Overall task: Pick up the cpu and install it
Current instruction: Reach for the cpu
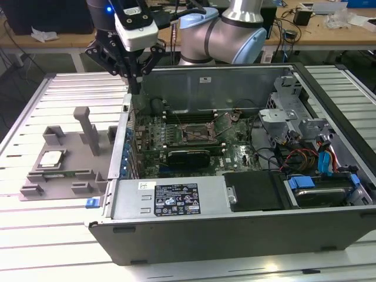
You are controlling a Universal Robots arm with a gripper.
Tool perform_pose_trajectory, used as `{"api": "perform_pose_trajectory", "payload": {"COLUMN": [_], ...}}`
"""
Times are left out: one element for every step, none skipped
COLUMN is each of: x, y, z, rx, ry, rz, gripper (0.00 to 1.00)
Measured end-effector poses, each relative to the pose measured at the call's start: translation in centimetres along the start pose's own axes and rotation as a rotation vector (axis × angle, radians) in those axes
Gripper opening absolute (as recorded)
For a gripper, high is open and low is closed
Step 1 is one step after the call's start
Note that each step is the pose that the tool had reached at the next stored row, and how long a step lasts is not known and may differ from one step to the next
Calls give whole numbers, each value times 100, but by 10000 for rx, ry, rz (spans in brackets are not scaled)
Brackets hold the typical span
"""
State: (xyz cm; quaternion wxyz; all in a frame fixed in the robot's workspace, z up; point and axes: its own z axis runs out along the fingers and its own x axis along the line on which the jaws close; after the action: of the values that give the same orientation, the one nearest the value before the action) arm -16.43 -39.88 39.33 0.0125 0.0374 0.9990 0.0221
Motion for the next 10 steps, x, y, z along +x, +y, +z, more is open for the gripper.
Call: {"api": "perform_pose_trajectory", "payload": {"x": [30,45,66,81,99,128,150,168,196,216], "y": [-2,-3,-5,-6,-7,-9,-11,-12,-15,-16], "z": [-1,-2,-2,-2,-3,-3,-4,-5,-5,-6], "rx": [0,1,1,0,0,-1,0,0,0,0], "ry": [0,1,1,0,0,0,0,1,0,0], "rz": [-1,-1,-1,0,-1,0,0,0,0,-1], "gripper": [11,11,11,11,11,11,11,11,11,11]}}
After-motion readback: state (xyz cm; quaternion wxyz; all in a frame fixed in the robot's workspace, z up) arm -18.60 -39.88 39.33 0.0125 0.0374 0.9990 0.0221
